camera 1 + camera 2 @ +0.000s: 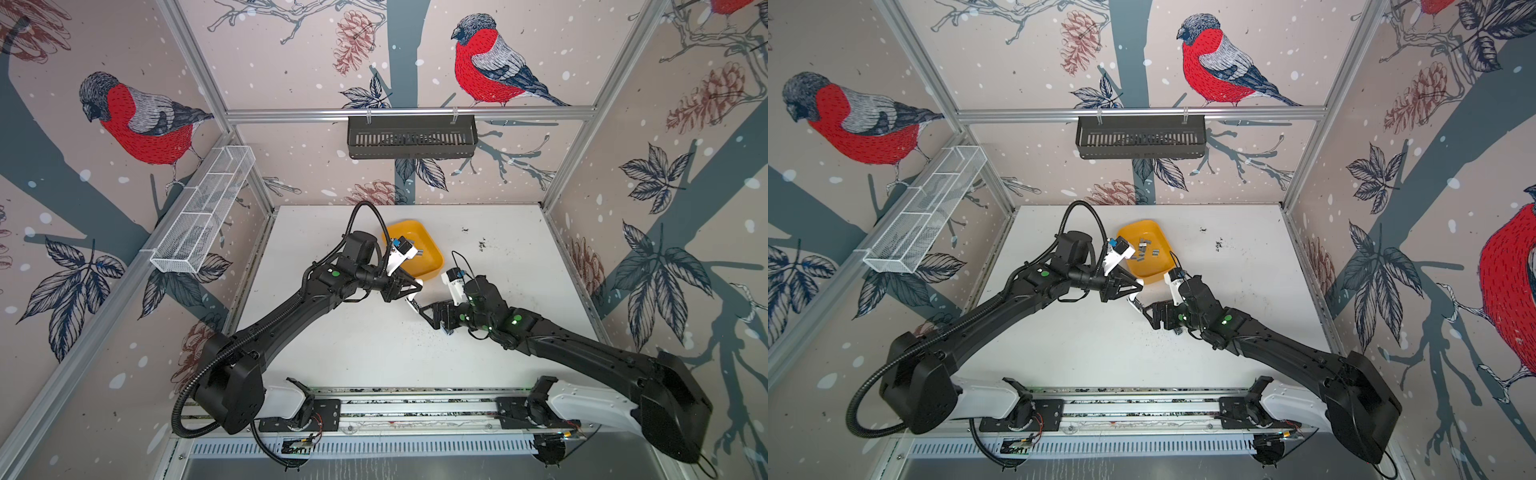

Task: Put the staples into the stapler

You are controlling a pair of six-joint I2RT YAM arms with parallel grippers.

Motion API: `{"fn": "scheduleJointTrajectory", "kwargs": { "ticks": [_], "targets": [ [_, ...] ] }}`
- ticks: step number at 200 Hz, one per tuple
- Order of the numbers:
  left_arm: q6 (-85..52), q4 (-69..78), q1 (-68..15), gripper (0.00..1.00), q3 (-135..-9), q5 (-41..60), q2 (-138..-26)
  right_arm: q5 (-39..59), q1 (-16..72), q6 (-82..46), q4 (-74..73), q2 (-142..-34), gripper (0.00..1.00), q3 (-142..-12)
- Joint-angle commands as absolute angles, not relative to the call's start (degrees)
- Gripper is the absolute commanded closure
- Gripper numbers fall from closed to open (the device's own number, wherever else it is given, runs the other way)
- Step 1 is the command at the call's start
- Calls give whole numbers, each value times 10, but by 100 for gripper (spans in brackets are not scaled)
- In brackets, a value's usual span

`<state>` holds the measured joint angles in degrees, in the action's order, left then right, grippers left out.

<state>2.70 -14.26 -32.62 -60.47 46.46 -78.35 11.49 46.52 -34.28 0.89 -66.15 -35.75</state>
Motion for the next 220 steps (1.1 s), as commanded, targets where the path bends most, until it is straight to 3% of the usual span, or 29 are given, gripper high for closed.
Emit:
{"fn": "scheduleJointTrajectory", "kwargs": {
  "ticks": [1, 40, 81, 108, 154, 220],
  "targets": [
    [25, -124, -325, 97, -605, 482, -783, 106, 474, -327, 2, -670, 6, -370],
    [35, -135, -321, 97, -611, 515, -787, 100, 468, -308, 5, -622, 6, -357],
    [59, -171, -312, 97, -628, 604, -796, 244, 434, -245, -1, -536, 17, -338],
    [74, -193, -312, 97, -637, 648, -803, 319, 427, -259, -80, -503, 20, -316],
    [72, -182, -312, 97, -633, 692, -790, 365, 441, -282, -199, -536, 24, -308],
    [72, -183, -312, 97, -632, 712, -786, 359, 464, -293, -284, -588, 42, -325]
  ]
}}
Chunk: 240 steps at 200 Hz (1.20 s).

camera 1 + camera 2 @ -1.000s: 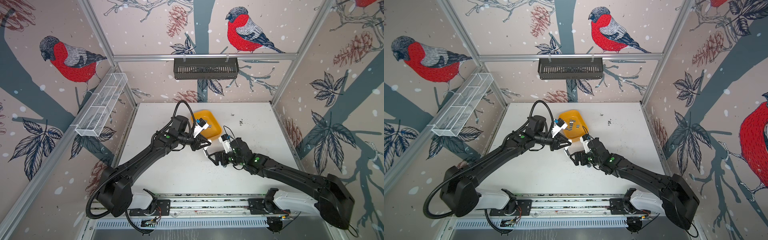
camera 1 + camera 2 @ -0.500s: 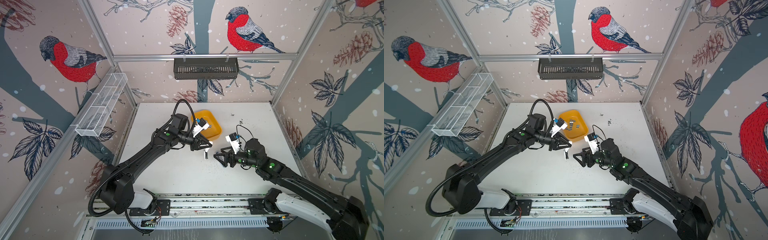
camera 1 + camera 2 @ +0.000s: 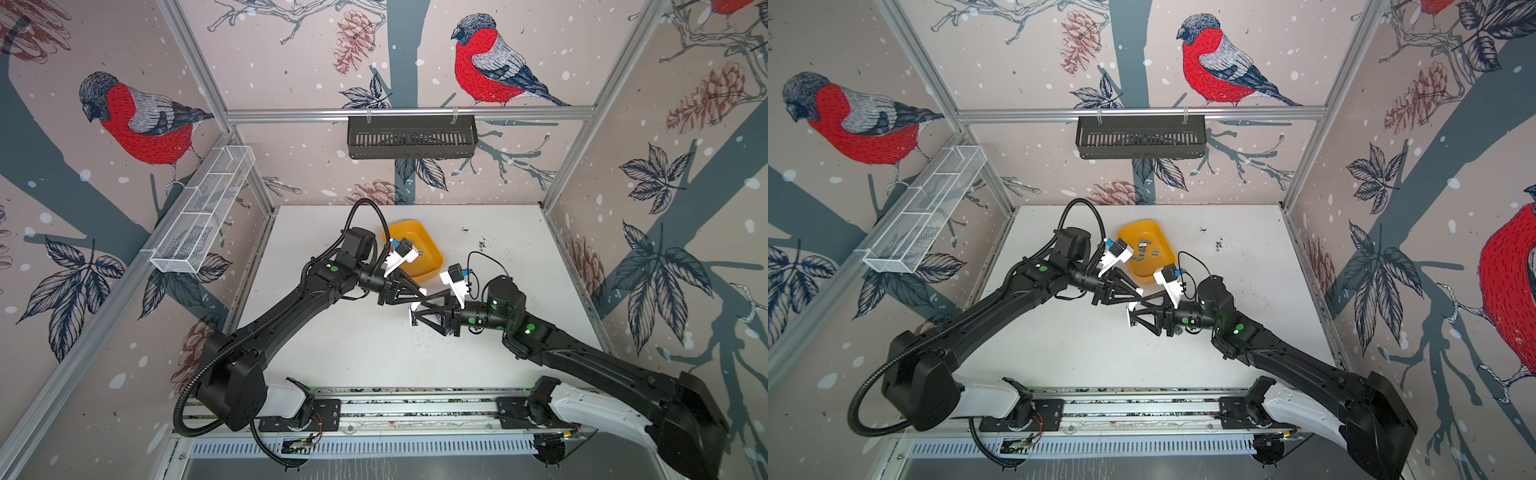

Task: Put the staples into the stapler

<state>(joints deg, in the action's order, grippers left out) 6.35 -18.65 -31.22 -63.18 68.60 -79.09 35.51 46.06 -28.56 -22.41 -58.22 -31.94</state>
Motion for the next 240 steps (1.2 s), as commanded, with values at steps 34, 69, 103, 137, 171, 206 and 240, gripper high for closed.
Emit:
{"fn": "scheduleJointTrajectory", "kwargs": {
  "ticks": [34, 69, 103, 137, 171, 206, 240],
  "targets": [
    [69, -177, -312, 97, -632, 721, -784, 347, 470, -303, -312, -597, 52, -321],
    [65, -171, -312, 97, -630, 726, -783, 341, 473, -312, -338, -606, 60, -317],
    [60, -164, -312, 97, -628, 729, -782, 338, 476, -320, -357, -616, 64, -313],
    [54, -155, -312, 97, -625, 729, -779, 335, 479, -326, -369, -623, 64, -310],
    [50, -150, -311, 97, -623, 730, -777, 333, 480, -330, -376, -627, 69, -310],
    [51, -152, -310, 90, -622, 727, -774, 326, 481, -327, -366, -626, 78, -310],
    [55, -161, -306, 56, -623, 710, -767, 309, 482, -318, -316, -616, 82, -315]
  ]
}}
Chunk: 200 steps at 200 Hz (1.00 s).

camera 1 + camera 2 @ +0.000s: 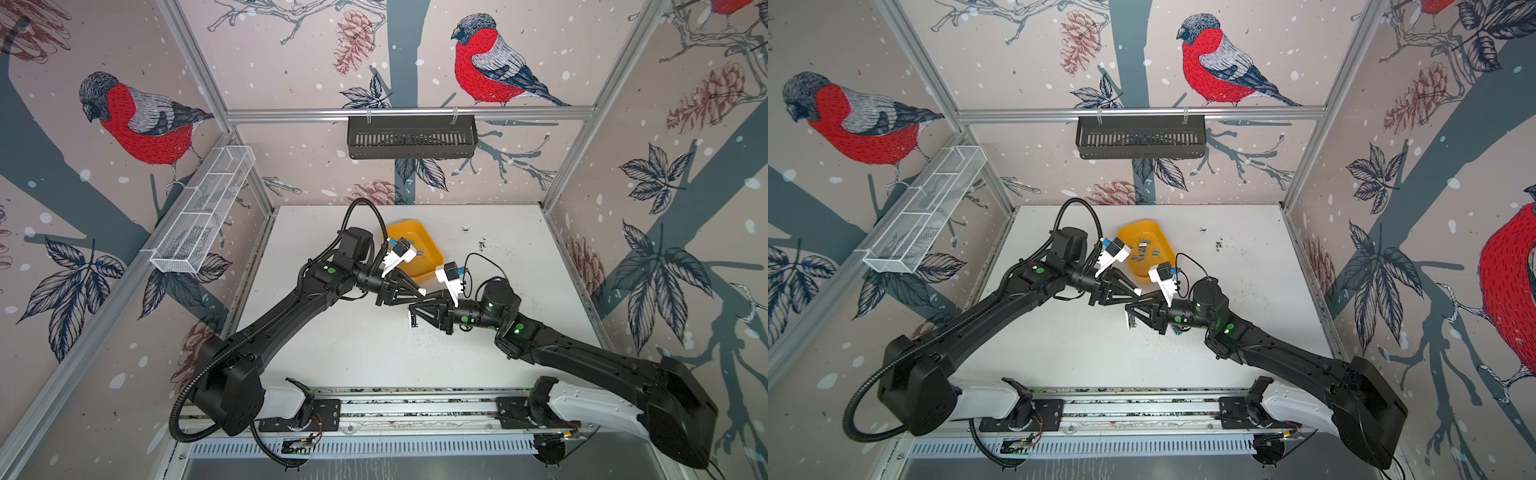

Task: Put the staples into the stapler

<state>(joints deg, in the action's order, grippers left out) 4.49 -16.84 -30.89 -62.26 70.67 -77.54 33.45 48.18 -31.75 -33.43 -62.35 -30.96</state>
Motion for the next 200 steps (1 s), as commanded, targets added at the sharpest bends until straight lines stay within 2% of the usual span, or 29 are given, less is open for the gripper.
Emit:
{"fn": "scheduleJointTrajectory", "kwargs": {
  "ticks": [1, 18, 28, 39, 96, 135, 200],
  "targets": [
    [55, -161, -306, 54, -623, 709, -767, 309, 482, -318, -314, -616, 82, -315],
    [65, -187, -304, 21, -625, 674, -756, 282, 485, -306, -264, -606, 82, -320],
    [68, -201, -303, 8, -621, 639, -743, 263, 488, -291, -218, -600, 82, -328],
    [60, -204, -303, 1, -604, 597, -720, 231, 493, -275, -160, -595, 82, -340],
    [5, -199, -303, 1, -486, 417, -541, 27, 541, -238, 100, -635, 82, -429],
    [-52, -106, -303, 1, -397, 342, -425, -35, 574, -269, 156, -712, 82, -478],
    [-27, -107, -303, 1, -395, 309, -379, -90, 617, -317, 220, -901, 82, -583]
  ]
}}
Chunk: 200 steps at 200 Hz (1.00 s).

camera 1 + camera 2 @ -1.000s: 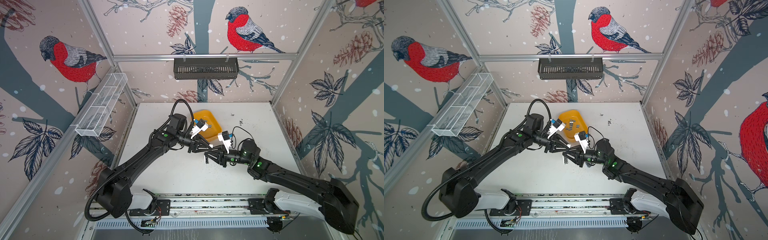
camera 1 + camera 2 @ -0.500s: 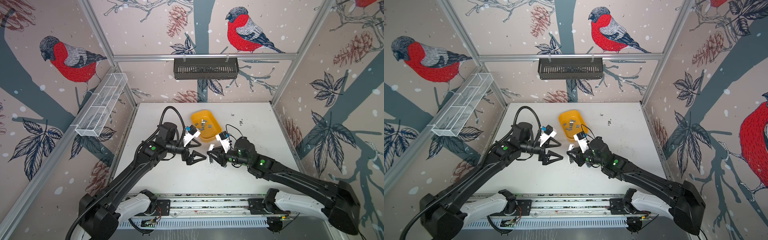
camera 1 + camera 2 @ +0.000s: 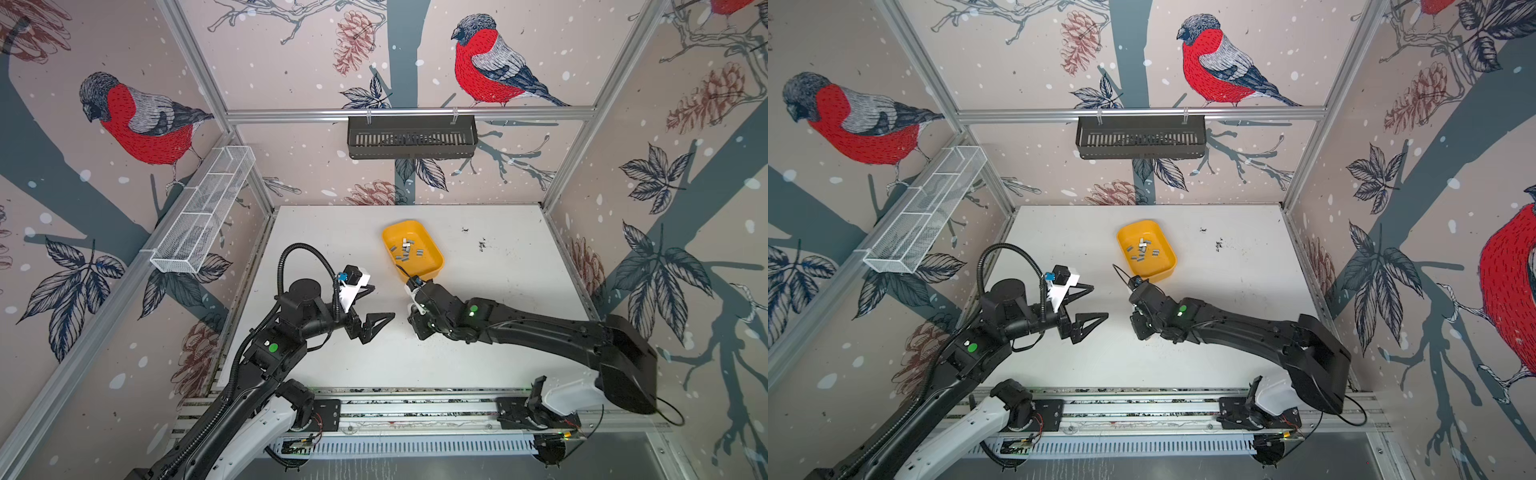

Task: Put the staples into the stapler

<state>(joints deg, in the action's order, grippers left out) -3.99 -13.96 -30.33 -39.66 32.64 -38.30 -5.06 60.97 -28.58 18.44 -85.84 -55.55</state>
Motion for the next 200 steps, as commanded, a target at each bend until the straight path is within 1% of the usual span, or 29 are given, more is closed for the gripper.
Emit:
{"fn": "scheduleJointTrajectory", "kwargs": {
  "ticks": [1, 70, 172, 182, 200],
  "targets": [
    [-27, -107, -303, 1, -395, 308, -379, -90, 617, -318, 221, -903, 82, -584],
    [-17, -114, -303, 1, -400, 317, -396, -105, 621, -335, 265, -1039, 82, -682],
    [-23, -105, -303, 1, -397, 320, -393, -104, 610, -348, 278, -1122, 81, -738],
    [-23, -105, -303, 1, -397, 322, -394, -108, 610, -351, 278, -1123, 79, -739],
    [-24, -105, -302, 1, -397, 323, -396, -117, 608, -357, 275, -1122, 71, -737]
  ]
}}
